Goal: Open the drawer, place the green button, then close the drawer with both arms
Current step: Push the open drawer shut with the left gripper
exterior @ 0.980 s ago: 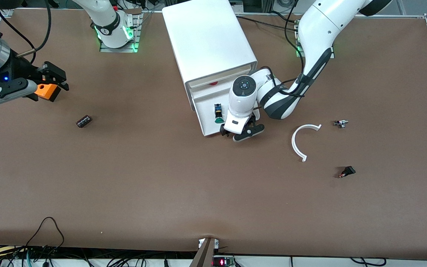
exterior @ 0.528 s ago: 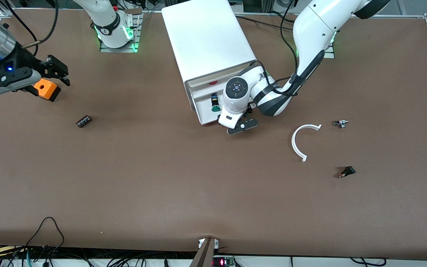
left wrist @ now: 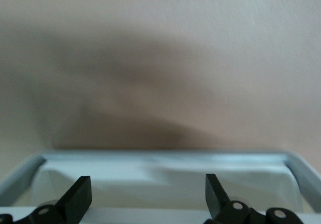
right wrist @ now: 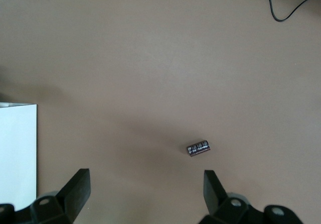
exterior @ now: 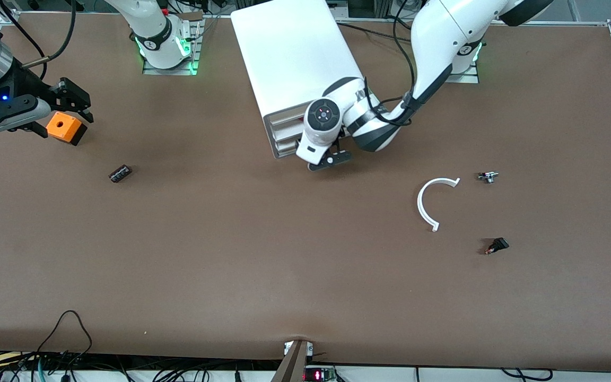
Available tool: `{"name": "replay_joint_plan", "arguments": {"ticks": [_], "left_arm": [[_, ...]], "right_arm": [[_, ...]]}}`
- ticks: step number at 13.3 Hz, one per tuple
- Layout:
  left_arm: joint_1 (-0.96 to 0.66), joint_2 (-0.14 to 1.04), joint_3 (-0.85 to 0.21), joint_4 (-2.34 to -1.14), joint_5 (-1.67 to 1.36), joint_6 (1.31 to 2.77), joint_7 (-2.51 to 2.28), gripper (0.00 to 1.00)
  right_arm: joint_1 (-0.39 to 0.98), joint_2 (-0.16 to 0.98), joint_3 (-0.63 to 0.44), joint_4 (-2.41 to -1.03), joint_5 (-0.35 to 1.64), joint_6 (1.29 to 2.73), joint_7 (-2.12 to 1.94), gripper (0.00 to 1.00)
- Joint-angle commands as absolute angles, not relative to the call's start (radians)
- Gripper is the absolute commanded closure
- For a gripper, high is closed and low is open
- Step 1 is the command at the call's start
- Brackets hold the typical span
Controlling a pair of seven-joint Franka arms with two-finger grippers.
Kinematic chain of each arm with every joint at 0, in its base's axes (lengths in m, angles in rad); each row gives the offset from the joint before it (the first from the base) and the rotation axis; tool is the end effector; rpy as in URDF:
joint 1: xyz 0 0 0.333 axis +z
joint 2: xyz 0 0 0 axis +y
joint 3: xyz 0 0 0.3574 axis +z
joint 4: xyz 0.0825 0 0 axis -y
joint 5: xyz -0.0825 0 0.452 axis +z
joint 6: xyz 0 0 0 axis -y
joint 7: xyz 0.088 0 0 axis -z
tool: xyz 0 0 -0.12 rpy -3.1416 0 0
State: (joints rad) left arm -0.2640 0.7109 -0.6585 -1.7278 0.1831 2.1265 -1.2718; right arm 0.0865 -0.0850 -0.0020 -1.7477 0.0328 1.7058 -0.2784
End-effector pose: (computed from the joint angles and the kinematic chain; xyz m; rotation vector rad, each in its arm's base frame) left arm 0.4715 -0.5437 0.2052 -3.0494 -0.5016 0.4895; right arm 0.6002 0.0543 0.6207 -3.0623 -0.5560 -0.0717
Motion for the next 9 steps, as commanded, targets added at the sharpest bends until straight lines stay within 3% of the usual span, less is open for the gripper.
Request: {"name": "replay_joint_plan", "arguments": {"ticks": [1, 4, 9], "left_arm": [[-0.247, 0.715, -0.695, -1.72, 0.134, 2.097, -1.235, 0.0], [-0.229, 0.709, -0.693, -1.715, 0.124, 2.074, -1.203, 0.0], [0.047, 0.583, -0.689, -1.661, 0.178, 1.964, -0.904, 0.0]], "right_arm": [[0.051, -0.069, 0.0, -1.718, 0.02, 1.683, -0.298, 0.0], [0.051, -0.064, -0.046, -1.712, 0.041, 1.689, -0.284, 0.0], [0.052, -0.064, -0.048, -1.71, 0.044, 1.686, -0.276, 0.0]]}}
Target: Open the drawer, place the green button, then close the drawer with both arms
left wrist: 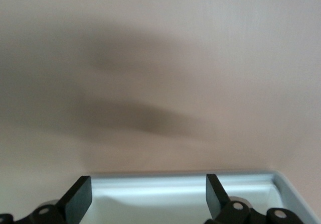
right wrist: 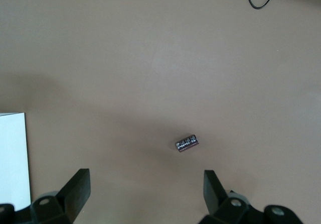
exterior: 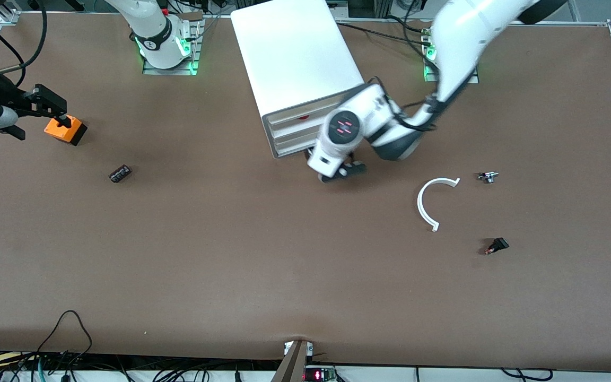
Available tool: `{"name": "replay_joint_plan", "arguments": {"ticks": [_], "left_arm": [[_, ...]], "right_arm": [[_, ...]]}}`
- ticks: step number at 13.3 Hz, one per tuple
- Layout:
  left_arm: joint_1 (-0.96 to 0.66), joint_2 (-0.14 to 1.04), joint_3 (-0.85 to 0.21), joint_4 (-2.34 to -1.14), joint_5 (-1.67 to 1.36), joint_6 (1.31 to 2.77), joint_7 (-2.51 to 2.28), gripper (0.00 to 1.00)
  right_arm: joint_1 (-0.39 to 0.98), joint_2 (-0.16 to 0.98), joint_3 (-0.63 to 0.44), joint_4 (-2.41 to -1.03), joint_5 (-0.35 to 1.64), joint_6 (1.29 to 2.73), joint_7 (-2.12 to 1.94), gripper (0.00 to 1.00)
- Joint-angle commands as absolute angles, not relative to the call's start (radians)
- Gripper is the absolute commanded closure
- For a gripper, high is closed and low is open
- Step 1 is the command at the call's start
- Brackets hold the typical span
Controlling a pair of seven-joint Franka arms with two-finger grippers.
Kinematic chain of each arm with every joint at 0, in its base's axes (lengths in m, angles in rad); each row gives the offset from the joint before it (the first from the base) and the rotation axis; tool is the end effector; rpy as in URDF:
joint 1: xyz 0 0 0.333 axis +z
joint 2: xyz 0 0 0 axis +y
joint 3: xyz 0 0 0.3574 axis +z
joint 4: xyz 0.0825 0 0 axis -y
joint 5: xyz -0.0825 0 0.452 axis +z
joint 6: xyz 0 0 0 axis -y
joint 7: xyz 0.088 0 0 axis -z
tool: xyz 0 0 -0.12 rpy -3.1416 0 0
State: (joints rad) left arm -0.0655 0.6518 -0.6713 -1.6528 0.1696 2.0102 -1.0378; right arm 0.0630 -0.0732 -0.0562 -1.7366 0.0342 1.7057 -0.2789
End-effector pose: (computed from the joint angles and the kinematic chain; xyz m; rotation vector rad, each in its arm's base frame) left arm 0.5870 -0.4431 0.2689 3.0368 0.4419 -0.4405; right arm 0.6068 0.0067 0.6197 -3.0779 -0.4367 -0.0730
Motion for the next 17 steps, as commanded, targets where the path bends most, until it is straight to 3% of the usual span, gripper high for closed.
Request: {"name": "replay_joint_plan", "arguments": {"ticks": [1, 6, 11, 13, 15, 17], "left_arm": [[0.081, 0.562, -0.689, -1.658, 0.202, 1.948, -0.84, 0.0], [0.268, 0.369, -0.693, -1.652, 0.278, 1.821, -0.475, 0.0], [0.409, 0.304, -0.666, -1.557, 0.261, 1.715, -0.124, 0.0], [0.362, 0.246, -0.529, -1.554, 0.241, 1.683, -0.007, 0.0], [0.235, 0.189, -0.297, -1.56, 0.142, 1.661, 0.064, 0.0], [0.116, 0.152, -0.13, -1.563, 0.088, 1.648, 0.089, 0.0]], "right_arm": [[0.052, -0.064, -0.046, -1.71, 0.043, 1.686, -0.276, 0.0], [0.055, -0.057, -0.045, -1.71, 0.041, 1.686, -0.288, 0.0], [0.054, -0.058, -0.046, -1.707, 0.043, 1.687, -0.282, 0.0], [0.054, -0.057, -0.046, -1.697, 0.043, 1.686, -0.276, 0.0], [0.052, -0.057, -0.046, -1.697, 0.043, 1.686, -0.279, 0.0], [0.052, -0.057, -0.046, -1.697, 0.043, 1.686, -0.276, 0.0]]}}
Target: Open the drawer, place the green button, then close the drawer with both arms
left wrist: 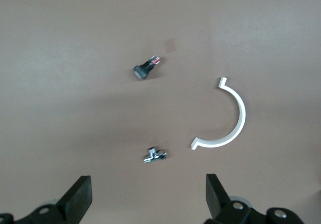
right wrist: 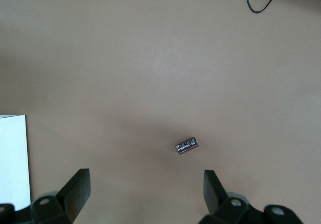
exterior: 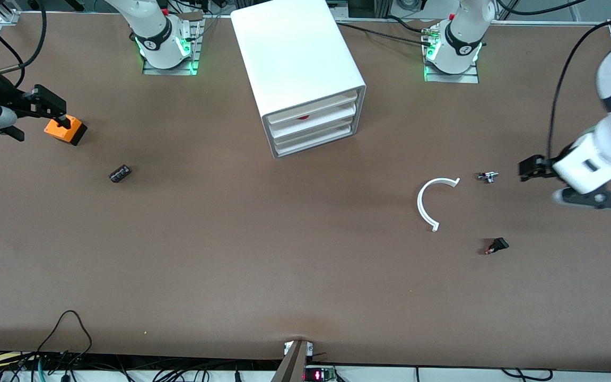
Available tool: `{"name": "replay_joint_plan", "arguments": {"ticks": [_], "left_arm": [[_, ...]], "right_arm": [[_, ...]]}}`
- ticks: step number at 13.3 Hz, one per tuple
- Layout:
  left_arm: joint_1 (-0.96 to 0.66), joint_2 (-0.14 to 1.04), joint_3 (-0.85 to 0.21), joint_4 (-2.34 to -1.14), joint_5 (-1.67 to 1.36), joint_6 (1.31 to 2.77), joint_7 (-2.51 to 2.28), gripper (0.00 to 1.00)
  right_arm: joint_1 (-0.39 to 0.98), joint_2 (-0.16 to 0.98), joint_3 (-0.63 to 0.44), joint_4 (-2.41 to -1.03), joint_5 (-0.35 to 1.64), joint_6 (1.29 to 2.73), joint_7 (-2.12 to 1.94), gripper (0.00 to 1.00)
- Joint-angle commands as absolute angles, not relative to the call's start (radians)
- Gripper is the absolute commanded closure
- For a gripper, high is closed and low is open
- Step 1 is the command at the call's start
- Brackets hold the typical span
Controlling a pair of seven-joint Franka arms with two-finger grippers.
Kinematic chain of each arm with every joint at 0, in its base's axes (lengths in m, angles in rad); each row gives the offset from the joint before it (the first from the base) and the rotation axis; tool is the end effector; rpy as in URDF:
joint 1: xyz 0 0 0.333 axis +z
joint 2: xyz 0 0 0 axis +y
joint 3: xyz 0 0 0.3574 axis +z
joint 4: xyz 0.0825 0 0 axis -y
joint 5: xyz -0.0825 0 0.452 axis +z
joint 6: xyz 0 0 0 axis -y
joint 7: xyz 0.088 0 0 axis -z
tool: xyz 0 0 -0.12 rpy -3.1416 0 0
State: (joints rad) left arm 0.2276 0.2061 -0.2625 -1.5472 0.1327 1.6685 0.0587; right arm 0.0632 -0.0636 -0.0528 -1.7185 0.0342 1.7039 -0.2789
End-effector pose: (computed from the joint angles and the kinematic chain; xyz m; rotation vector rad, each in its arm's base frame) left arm 0.6901 0.0054 0.5427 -3.0575 0.1659 0.1202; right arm 0.6107 0.0091 0.6236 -3.0784 -0.4426 -0.0832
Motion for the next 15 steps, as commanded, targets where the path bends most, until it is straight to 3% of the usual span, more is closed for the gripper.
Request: {"name": "replay_joint_plan", "arguments": {"ticks": [1, 4, 7, 10, 13, 15], "left_arm": [[0.059, 0.132, -0.073, -1.566, 0.086, 1.646, 0.081, 0.0], [-0.069, 0.095, 0.073, -1.578, -0.033, 1.582, -0.043, 0.0], [-0.138, 0.038, 0.133, -1.632, -0.044, 1.582, -0.049, 0.0], [-0.089, 0.034, 0.115, -1.631, -0.044, 1.582, -0.003, 0.0], [0.062, 0.032, -0.013, -1.629, -0.045, 1.582, 0.08, 0.0], [0.072, 0.028, -0.021, -1.629, -0.034, 1.577, 0.087, 0.0]], "right_arm": [[0.052, -0.057, -0.046, -1.697, 0.043, 1.686, -0.278, 0.0], [0.052, -0.057, -0.046, -1.697, 0.043, 1.686, -0.276, 0.0], [0.052, -0.057, -0.046, -1.697, 0.043, 1.686, -0.287, 0.0], [0.052, -0.057, -0.046, -1.697, 0.043, 1.686, -0.282, 0.0], [0.054, -0.057, -0.046, -1.697, 0.043, 1.686, -0.285, 0.0], [0.052, -0.057, -0.046, -1.697, 0.043, 1.684, -0.29, 0.0]]}}
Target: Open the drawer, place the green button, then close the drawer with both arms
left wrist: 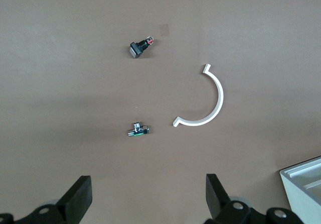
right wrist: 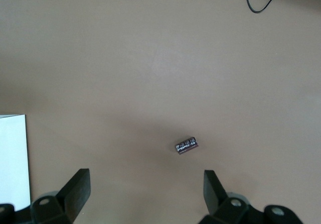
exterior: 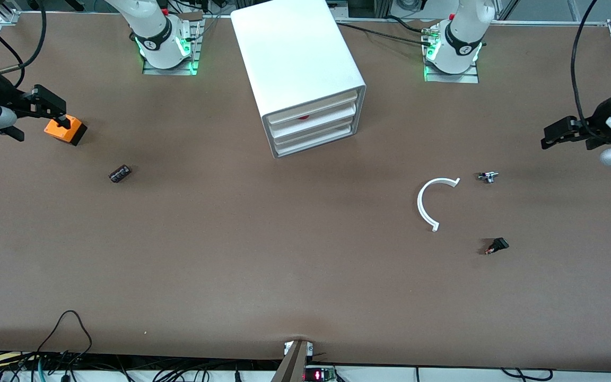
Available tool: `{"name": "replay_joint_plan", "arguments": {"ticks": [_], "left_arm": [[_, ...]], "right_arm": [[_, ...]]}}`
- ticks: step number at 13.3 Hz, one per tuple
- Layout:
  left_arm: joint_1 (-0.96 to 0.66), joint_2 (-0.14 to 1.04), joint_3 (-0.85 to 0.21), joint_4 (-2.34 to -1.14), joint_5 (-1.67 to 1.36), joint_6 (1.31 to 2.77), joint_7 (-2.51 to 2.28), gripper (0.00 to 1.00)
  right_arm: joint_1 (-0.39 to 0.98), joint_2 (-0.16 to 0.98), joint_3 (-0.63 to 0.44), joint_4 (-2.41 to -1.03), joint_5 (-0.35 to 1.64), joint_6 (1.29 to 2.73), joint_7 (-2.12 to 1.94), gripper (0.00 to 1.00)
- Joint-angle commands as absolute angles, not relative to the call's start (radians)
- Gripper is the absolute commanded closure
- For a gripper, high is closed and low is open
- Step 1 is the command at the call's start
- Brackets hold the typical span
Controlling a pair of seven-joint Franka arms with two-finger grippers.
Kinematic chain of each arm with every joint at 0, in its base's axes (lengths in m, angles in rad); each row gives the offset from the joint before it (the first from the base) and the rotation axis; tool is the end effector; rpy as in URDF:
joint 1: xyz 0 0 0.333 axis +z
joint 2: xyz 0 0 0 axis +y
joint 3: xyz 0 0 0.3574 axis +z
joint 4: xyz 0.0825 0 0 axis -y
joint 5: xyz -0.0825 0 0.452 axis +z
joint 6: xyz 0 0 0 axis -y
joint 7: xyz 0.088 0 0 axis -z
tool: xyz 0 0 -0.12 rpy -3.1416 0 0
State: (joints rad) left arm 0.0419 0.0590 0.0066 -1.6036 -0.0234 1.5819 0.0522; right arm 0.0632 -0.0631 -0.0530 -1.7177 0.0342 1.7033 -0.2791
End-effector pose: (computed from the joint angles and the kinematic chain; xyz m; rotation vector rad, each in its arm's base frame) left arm 0.6385 0.0281 0.5990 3.1121 -0.0039 -0.1237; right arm 0.6108 0.0090 0.6237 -3.0783 -0.4426 -0.0827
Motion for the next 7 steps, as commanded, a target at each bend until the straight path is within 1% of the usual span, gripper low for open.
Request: {"name": "replay_joint_plan", "arguments": {"ticks": [1, 4, 7], "left_arm": [[0.072, 0.017, -0.025, -1.631, -0.029, 1.575, 0.09, 0.0], [0.072, -0.014, -0.047, -1.631, 0.017, 1.546, 0.092, 0.0], [0.072, -0.023, -0.046, -1.625, 0.032, 1.548, 0.097, 0.0]], "right_arm": [[0.052, -0.057, -0.046, -1.697, 0.043, 1.686, -0.288, 0.0], [0.054, -0.057, -0.046, -1.697, 0.044, 1.686, -0.279, 0.0], [0.054, -0.057, -0.046, -1.697, 0.044, 1.684, -0.281, 0.0]]}}
